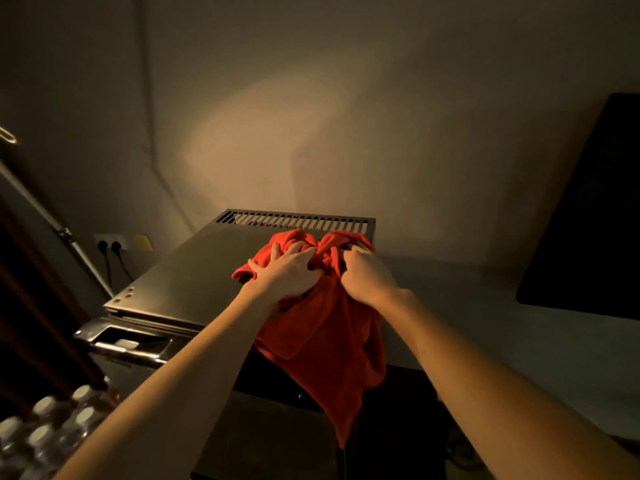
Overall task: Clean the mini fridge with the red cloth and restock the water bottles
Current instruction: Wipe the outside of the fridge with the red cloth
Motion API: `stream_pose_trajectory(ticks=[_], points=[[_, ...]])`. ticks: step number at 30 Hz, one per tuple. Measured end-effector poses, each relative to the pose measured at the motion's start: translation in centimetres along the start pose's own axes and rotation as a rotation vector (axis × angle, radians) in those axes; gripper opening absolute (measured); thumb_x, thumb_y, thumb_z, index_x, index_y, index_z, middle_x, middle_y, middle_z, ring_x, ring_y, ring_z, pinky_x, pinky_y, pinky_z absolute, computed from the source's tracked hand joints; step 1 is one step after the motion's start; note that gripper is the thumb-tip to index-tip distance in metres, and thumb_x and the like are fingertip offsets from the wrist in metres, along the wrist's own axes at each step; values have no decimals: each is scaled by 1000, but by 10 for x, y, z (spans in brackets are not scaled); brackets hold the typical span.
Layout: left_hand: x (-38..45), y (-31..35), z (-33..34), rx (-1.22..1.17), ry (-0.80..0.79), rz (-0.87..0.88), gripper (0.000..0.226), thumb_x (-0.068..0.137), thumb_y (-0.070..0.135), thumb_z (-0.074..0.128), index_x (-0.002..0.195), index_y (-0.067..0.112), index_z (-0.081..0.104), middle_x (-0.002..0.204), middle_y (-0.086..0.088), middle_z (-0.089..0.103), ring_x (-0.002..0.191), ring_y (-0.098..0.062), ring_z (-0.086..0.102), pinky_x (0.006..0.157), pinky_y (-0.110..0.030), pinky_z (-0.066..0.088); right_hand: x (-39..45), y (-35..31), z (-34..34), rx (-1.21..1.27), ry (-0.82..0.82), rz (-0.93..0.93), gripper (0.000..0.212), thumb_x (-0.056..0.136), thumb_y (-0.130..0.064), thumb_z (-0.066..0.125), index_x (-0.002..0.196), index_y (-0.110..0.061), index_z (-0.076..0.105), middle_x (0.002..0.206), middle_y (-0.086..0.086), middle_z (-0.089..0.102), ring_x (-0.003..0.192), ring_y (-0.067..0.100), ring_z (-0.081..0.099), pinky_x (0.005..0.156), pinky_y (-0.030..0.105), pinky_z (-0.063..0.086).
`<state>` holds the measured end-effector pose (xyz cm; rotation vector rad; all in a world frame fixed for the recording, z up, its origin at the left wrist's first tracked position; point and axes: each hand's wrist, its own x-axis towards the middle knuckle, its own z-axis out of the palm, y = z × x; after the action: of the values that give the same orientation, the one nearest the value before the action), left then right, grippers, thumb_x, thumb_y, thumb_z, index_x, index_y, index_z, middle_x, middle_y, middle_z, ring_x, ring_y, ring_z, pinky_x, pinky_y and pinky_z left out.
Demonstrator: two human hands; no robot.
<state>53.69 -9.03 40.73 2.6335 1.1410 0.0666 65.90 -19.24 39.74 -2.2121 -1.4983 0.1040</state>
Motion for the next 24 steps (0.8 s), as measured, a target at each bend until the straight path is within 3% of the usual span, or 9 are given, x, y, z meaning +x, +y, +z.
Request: stream_pose_trajectory(ticks=[4, 9, 12, 14, 18, 24], points=[[-10, 3, -1, 32, 23, -35, 68, 78, 66, 36, 141, 42, 38, 158, 13, 22, 149, -36, 11, 108, -74, 10, -2, 4, -2, -10, 21, -64, 30, 91, -9, 47, 116, -9, 63, 120, 15, 58, 117, 33, 50, 94, 38, 42], [-41, 21, 2, 29, 126, -96, 67, 71, 60, 35, 128, 31, 54, 147, 3, 41, 137, -30, 38, 109, -51, 33, -15, 18, -7, 39, 14, -239, 29, 90, -3, 46, 112, -5, 64, 116, 16, 60, 115, 33, 51, 95, 35, 38], [-66, 39, 7, 16, 171, -126, 41, 85, 43, 51, 117, 20, 62, 131, -3, 52, 121, -28, 51, 96, -36, 41, -26, 29, -9, 80, 0, -378, 23, 93, -6, 48, 109, -8, 65, 112, 13, 62, 111, 31, 54, 98, 36, 39], [-82, 53, 9, 22, 205, -165, 27, 89, 36, 57, 109, 18, 63, 123, -4, 55, 113, -27, 55, 87, -34, 40, -34, 37, -11, 105, -28, -444, 21, 96, -10, 47, 106, -11, 65, 111, 10, 62, 111, 28, 54, 99, 36, 40], [-112, 81, 18, 61, 309, -254, 26, 86, 41, 61, 95, 17, 64, 109, -4, 58, 99, -27, 58, 74, -32, 37, -51, 49, -15, 208, -112, -561, 28, 101, -20, 41, 112, -13, 65, 120, 9, 59, 118, 26, 50, 107, 39, 38], [-147, 107, 28, 44, 419, -368, 23, 71, 55, 58, 77, 33, 54, 94, 2, 59, 97, -30, 54, 83, -44, 48, -75, 62, -16, 378, -80, -737, 34, 100, -14, 45, 130, -17, 58, 134, 5, 55, 129, 22, 45, 112, 37, 34]])
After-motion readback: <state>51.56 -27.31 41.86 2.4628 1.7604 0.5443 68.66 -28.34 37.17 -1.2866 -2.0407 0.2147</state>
